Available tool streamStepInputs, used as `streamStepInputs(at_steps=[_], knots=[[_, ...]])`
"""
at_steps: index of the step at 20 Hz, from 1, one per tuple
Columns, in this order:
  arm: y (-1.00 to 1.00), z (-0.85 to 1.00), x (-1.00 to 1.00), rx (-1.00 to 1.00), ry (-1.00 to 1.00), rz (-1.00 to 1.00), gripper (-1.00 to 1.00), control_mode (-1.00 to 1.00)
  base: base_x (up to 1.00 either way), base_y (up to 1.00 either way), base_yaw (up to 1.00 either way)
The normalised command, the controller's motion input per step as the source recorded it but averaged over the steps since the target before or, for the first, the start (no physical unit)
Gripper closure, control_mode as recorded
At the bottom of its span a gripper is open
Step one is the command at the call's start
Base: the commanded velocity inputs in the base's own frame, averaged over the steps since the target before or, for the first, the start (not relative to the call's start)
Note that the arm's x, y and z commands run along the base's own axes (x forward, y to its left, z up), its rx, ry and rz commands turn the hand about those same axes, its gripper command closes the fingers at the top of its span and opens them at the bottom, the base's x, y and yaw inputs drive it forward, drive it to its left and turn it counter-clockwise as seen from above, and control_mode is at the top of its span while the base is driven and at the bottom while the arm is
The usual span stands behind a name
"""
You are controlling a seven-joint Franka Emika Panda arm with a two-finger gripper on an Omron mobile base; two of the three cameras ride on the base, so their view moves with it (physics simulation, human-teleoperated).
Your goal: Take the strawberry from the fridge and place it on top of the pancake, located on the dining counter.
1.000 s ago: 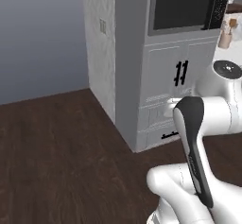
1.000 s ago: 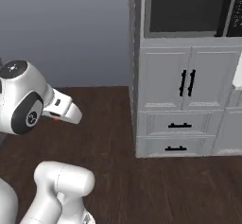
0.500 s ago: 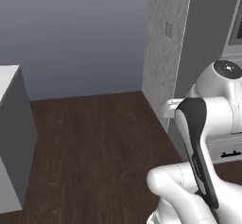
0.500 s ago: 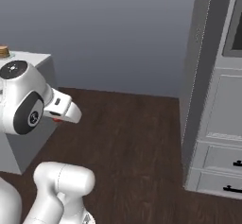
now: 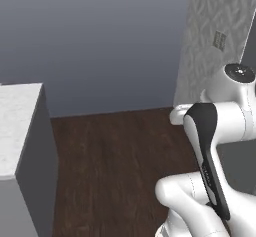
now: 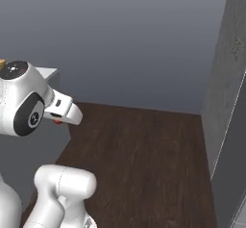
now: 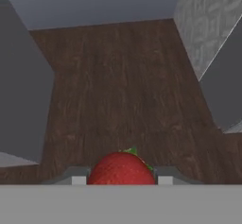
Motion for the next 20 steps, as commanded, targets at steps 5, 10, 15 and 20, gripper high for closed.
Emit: streamStepInputs(at_steps=[5, 10, 15, 20], knots=[[0.00, 0.00, 0.00, 0.00, 0.00, 0.00, 1.00, 1.00, 1.00, 0.59, 0.00], [0.00, 0.00, 0.00, 0.00, 0.00, 0.00, 1.00, 1.00, 1.00, 0.22, 0.04], [0.00, 0.00, 0.00, 0.00, 0.00, 0.00, 1.00, 1.00, 1.00, 0.07, 0.06], [0.00, 0.00, 0.00, 0.00, 0.00, 0.00, 1.00, 1.00, 1.00, 0.01, 0.20]])
